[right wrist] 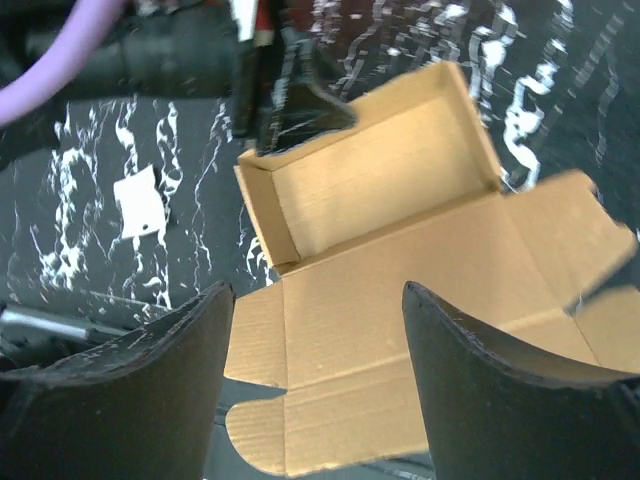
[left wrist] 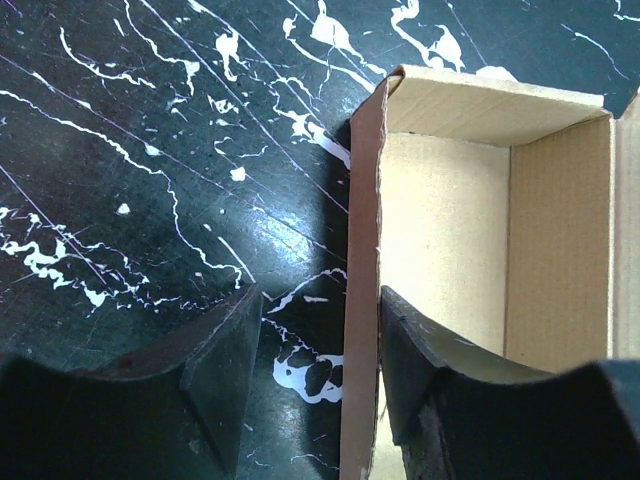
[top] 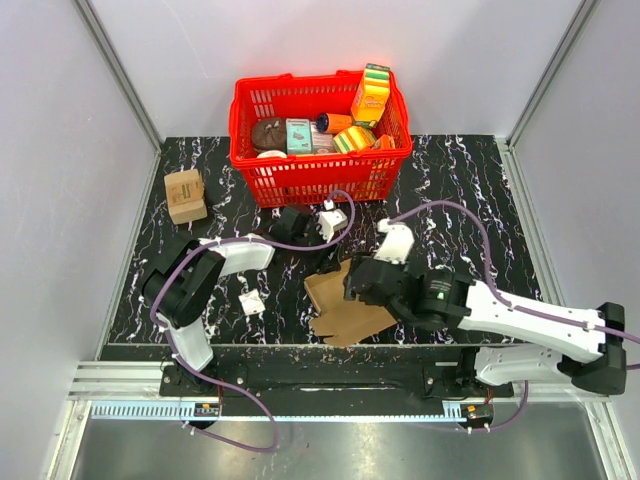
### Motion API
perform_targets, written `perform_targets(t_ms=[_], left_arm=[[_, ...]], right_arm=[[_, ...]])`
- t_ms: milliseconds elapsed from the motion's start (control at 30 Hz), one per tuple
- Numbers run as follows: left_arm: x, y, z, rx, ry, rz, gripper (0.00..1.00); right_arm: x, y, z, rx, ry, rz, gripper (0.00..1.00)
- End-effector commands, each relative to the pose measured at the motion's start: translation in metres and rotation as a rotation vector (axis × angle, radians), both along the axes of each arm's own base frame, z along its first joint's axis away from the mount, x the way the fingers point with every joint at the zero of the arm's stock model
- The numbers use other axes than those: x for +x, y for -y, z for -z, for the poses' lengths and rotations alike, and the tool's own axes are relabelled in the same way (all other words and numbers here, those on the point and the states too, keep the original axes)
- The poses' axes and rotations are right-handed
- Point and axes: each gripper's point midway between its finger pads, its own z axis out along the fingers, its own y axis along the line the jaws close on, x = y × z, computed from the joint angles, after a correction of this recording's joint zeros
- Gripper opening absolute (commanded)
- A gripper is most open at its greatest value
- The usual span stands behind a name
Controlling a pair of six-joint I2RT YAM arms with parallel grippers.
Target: Fold the paper box
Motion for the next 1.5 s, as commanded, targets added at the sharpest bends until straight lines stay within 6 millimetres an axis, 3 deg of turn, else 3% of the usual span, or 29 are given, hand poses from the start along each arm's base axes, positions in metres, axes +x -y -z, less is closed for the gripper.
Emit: perform_targets(t_ms=[0,133,233,500,667,933,1167,1467], left_arm=[[0.013,0.006,-0.01,-0.017,0.024,-0.019,0.53],[0.014,0.006,-0.009,-0.014,0.022,-0.024,0.53],[0.014,0.005,-0.008,-0.009,0.016,-0.03,0.53],[0.013,0.006,-0.01,-0.021,0.014,-0.026,0.53],[0.014,0.006,-0.011,-0.022,0.017,-0.027,0.53],[0.013,0.007,-0.011,-0.024,0.014,-0.023,0.53],[0.014,0.006,-0.011,-0.025,0.014,-0.022,0.53],[0.014,0.007,-0.011,-0.029,0.012,-0.019,0.53]], right_arm=[[-0.002,0.074,-0.017,0.12,-0.07,0.438,0.76],[-0.019,0.067,0.0,0.277,-0.209,0.481,0.75],[-0.033,0.076,0.019,0.275,-0.3,0.559,0.75],[-0.052,0.086,0.021,0.267,-0.387,0.645,0.75],[-0.069,0.085,0.038,0.333,-0.489,0.678,0.75],[-0.069,0.073,0.062,0.378,-0.513,0.709,0.74],[-0.062,0.052,0.09,0.562,-0.552,0.723,0.68],[-0.045,0.048,0.084,0.567,-0.452,0.729,0.51]])
